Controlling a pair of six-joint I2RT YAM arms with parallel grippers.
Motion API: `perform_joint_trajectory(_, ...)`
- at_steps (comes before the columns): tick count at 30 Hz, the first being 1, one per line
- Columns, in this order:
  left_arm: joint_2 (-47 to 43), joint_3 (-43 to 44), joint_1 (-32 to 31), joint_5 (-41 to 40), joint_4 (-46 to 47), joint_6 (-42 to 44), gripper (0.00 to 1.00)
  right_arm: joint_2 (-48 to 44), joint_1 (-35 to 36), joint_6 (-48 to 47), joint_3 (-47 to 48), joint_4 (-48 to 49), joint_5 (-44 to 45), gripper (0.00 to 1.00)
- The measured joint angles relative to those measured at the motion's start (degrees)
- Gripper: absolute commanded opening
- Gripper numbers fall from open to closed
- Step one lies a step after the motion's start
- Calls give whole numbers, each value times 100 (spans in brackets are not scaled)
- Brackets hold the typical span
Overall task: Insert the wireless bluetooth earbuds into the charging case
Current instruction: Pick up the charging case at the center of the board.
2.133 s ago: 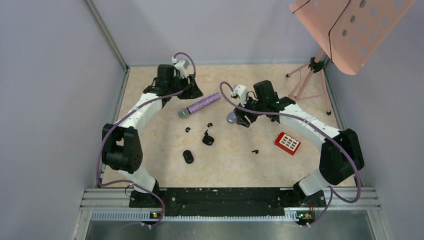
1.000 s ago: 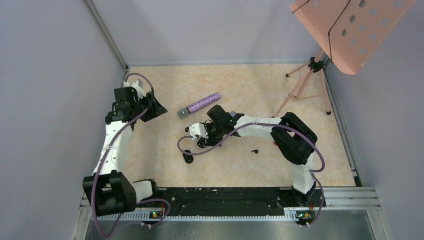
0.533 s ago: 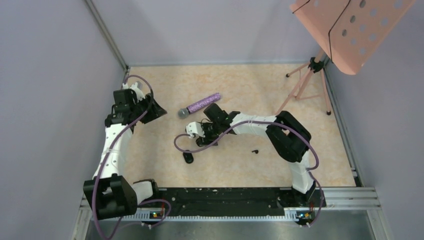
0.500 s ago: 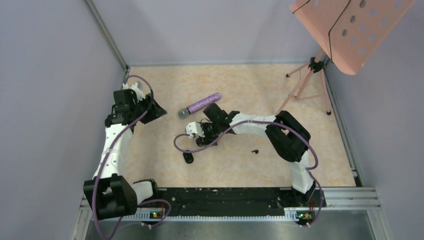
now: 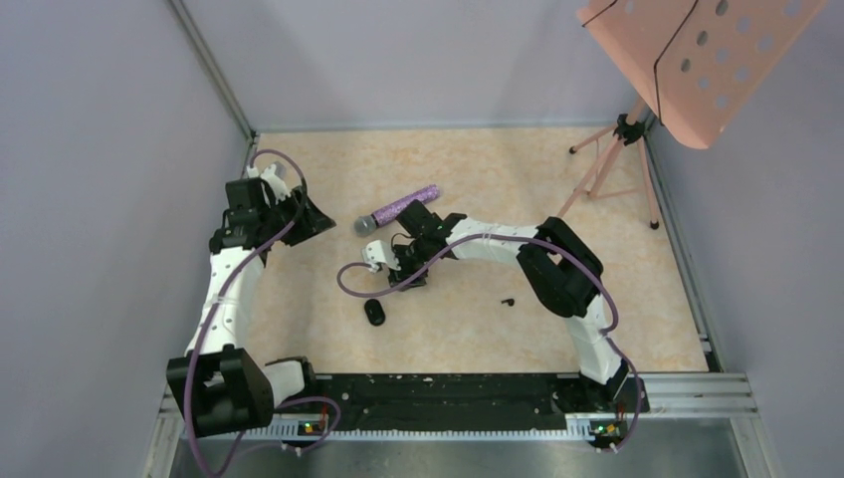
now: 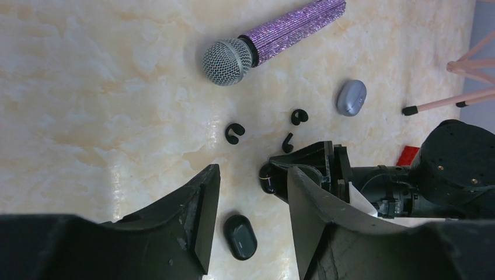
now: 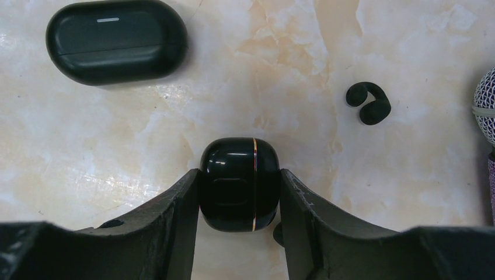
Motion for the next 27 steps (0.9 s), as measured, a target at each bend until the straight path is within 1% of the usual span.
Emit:
perform_joint_trajectory(3,46,-52,0,179,122,-2,51,-9,-9,68,-11,7,37,51)
perform_joint_trajectory(10,433,-181,0,407,372,-44,51,-92,-48,212,-151,52,142,52)
perform_joint_trajectory(13,487,-181,0,457,428,-46,51,-98,-48,323,-157,63,186,57)
perform_joint_trajectory(18,490,-181,0,507,472,-46,51,-122,-57,455,-190,101,262,57)
perform_joint_trajectory(19,492,-181,0,520,485,-48,51,-133,-59,472,-214,116,269,56)
perform_joint_trajectory(23,531,-181,0,570,527,-52,51,-227,-74,501,-328,83,326,38)
perform_joint_trajectory(27,603,-197,0,691,564,-72,51,-304,-96,518,-409,87,400,32)
